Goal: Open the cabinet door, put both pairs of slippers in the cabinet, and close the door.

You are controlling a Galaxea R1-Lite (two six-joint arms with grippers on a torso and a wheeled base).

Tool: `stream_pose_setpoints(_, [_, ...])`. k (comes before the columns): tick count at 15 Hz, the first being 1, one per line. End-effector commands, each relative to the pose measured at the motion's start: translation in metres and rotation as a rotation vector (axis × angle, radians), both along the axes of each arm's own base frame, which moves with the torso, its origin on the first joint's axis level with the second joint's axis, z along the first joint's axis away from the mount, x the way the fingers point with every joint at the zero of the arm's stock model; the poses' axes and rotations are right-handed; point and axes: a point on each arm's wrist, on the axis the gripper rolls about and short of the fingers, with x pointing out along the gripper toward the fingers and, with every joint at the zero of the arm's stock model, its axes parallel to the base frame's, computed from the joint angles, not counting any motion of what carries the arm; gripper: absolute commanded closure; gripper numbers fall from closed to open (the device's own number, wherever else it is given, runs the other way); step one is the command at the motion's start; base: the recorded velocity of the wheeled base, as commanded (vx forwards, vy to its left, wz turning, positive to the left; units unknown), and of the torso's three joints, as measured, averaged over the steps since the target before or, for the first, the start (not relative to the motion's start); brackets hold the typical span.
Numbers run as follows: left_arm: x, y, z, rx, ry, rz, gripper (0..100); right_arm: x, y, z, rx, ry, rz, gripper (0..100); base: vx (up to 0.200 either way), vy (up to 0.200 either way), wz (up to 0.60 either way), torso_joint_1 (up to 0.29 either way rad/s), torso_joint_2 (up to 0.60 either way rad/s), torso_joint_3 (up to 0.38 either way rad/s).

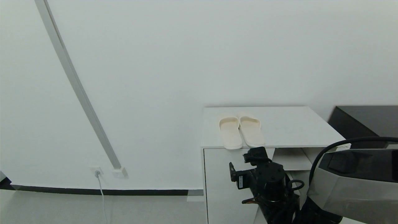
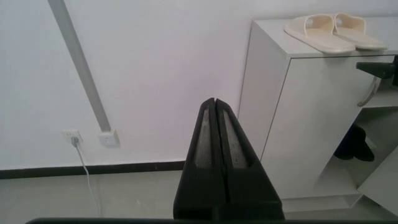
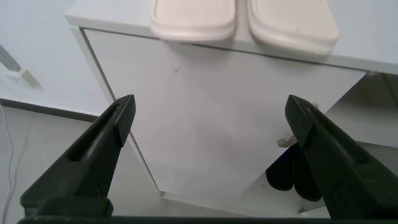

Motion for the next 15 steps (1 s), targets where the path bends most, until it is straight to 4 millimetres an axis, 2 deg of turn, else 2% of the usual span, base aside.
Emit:
stream_pose_setpoints(1, [0.0,0.0,0.0,0.0,0.001,0.0,100,0.0,0.0,0.0,0.001,-0.001,0.0,0,0.0,0.0,0.0,0.183,-0.38,-0.198])
stream_pose_setpoints(9, [0.0,0.0,0.0,0.0,0.001,0.0,100,0.001,-0.003,0.003,0.025,-0.01,0.036,0,0.0,0.0,0.0,0.16,-0.33,-0.178])
stream_pose_setpoints(12, [0.0,0.0,0.0,0.002,0.001,0.0,100,-0.001,-0.006,0.008,0.006,-0.093,0.062,0,0.0,0.0,0.0,0.011,-0.02,-0.015])
stream_pose_setpoints(15, [0.0,0.0,0.0,0.003,0.001,0.0,100,0.007,-0.012,0.016,-0.019,-0.118,0.038,0,0.0,0.0,0.0,0.0,0.0,0.0])
